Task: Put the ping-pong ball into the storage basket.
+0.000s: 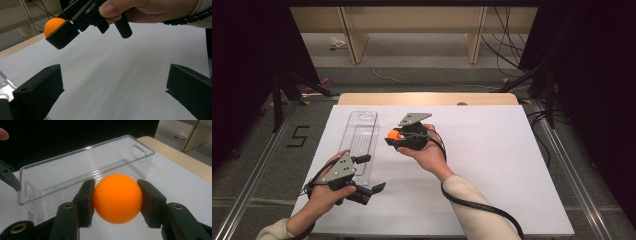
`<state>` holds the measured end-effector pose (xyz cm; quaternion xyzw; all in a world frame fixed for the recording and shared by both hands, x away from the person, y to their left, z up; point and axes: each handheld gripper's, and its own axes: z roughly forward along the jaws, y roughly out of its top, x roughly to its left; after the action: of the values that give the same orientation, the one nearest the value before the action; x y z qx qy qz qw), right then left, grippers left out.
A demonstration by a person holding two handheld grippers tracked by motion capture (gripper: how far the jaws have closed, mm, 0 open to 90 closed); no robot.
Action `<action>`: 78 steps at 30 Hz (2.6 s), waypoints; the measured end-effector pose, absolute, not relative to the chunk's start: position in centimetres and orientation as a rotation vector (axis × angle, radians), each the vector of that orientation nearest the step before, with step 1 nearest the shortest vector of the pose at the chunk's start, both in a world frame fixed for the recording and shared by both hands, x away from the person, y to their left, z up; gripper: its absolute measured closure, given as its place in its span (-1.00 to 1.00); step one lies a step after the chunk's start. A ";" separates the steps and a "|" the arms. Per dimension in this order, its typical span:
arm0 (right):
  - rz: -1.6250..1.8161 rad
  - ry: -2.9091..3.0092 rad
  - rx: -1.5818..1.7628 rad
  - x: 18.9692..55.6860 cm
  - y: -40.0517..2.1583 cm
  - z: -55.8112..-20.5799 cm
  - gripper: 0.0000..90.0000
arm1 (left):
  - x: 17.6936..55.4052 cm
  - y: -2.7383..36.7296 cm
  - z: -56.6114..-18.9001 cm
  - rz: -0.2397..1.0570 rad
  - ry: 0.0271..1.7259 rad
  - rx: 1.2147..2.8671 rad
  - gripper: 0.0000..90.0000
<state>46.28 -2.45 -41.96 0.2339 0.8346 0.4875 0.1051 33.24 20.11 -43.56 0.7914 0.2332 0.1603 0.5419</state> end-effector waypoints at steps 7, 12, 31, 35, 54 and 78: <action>1.438 2.456 0.687 46.5 -2.2 -41.8 0.15 | 33.2 20.1 -43.6 0.381 0.554 1.876 -1.00; 1.434 2.458 0.691 46.6 -2.0 -41.7 0.15 | 33.2 20.1 -43.6 0.381 0.552 1.878 -1.00; 1.435 2.448 0.695 47.2 -1.7 -41.3 0.14 | 33.2 20.1 -43.6 0.380 0.550 1.879 -1.00; 1.432 2.447 0.696 47.4 -1.5 -41.3 0.15 | 33.2 20.1 -43.5 0.382 0.550 1.879 -1.00; 1.424 2.455 0.701 48.0 -0.9 -41.2 0.14 | 33.2 20.1 -43.5 0.381 0.550 1.881 -1.00; 1.421 2.463 0.685 48.5 0.2 -40.7 0.15 | 33.2 20.1 -43.6 0.376 0.547 1.882 -0.99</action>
<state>48.47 0.24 -40.67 0.2328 0.8371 0.4830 0.1080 33.22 20.06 -43.56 0.7924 0.2302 0.1582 0.5423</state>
